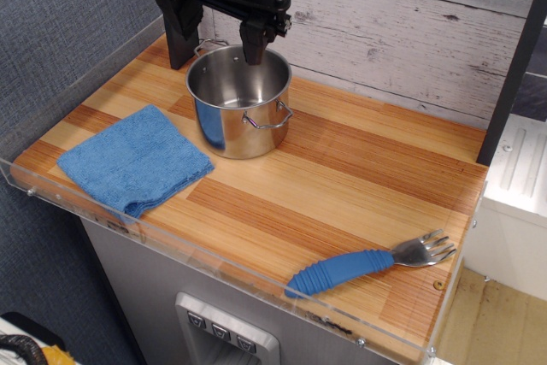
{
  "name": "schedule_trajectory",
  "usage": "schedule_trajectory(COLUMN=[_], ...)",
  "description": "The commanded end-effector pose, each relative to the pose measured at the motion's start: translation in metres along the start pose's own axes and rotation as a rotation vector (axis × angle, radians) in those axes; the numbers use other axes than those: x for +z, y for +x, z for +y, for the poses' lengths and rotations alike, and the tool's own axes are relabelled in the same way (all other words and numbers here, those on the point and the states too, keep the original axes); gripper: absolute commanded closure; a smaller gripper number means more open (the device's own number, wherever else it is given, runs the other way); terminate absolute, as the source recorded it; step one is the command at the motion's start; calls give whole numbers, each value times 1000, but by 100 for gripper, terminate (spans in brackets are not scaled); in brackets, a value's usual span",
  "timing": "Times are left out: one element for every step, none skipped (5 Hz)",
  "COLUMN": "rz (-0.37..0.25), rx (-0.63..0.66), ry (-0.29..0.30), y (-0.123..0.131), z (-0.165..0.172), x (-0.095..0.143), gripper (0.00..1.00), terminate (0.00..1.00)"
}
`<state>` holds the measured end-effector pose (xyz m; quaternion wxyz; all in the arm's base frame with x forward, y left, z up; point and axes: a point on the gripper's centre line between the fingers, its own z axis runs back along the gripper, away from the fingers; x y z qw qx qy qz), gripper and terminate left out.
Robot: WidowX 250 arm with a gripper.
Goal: Place the blue cloth in front of the metal pot.
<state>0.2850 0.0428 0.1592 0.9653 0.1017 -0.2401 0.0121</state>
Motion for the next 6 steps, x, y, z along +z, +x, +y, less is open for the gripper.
schedule_trajectory(rz=[-49, -49, -49, -49, -49, -49], rx=[-3, -3, -3, -3, -3, -3], ry=[4, 4, 4, 4, 4, 4], y=[4, 4, 4, 4, 4, 4], z=[0, 0, 0, 0, 0, 0], x=[13, 13, 13, 13, 13, 13], gripper=[0, 0, 0, 0, 0, 0], terminate=[0, 0, 0, 0, 0, 100])
